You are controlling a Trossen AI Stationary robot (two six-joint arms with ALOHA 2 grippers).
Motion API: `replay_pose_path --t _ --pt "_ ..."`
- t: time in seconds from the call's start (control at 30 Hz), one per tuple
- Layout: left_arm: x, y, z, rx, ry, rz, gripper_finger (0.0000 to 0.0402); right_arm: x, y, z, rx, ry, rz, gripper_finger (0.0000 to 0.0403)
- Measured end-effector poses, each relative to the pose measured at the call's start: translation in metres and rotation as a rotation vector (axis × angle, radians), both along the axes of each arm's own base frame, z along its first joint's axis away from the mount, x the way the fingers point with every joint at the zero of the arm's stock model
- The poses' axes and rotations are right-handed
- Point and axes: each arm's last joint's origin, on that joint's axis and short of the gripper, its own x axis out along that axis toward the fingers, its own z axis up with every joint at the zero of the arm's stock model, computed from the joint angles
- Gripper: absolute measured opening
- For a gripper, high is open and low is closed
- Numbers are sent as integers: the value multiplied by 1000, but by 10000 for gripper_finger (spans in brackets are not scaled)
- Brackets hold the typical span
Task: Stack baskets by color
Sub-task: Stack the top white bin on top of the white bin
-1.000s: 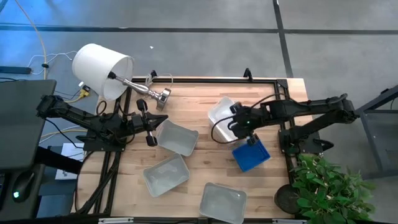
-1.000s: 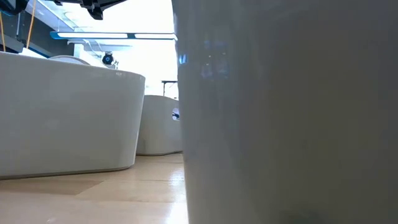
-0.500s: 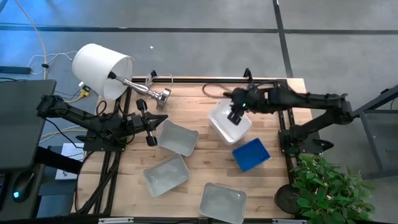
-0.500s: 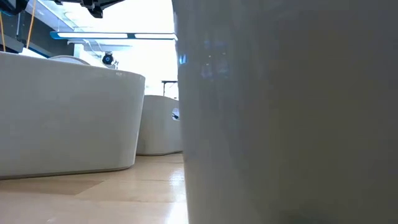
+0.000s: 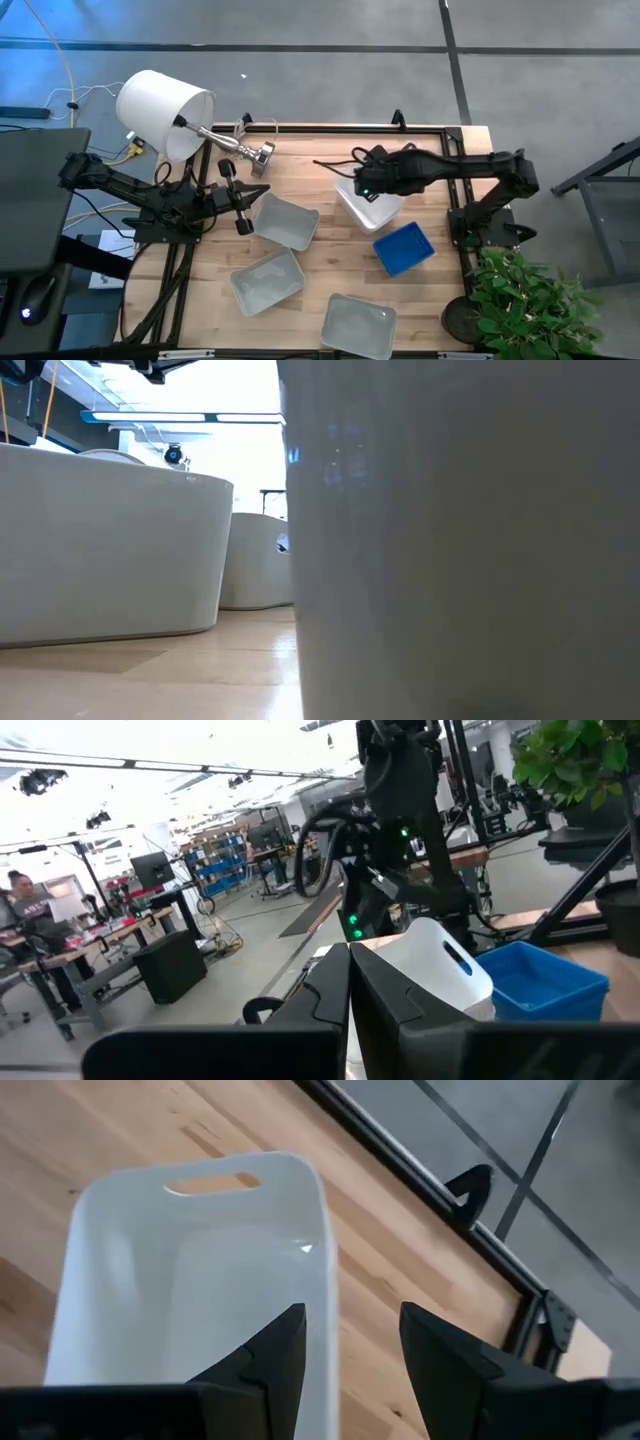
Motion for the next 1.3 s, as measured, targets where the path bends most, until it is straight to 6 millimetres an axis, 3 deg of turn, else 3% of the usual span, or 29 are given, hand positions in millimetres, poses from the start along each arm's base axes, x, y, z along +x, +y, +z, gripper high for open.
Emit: replay_pose_path --t 0.43,0.83,1.3 --pt "-1 -3 4 -59 -63 -30 0 15 2 -42 -7 111 -78 149" --pt "-2 -10 4 -60 -60 -74 0 24 -6 -58 -37 145 -124 149" --pt "-2 -10 3 -60 -57 -71 0 24 -22 -60 -47 177 -150 149"
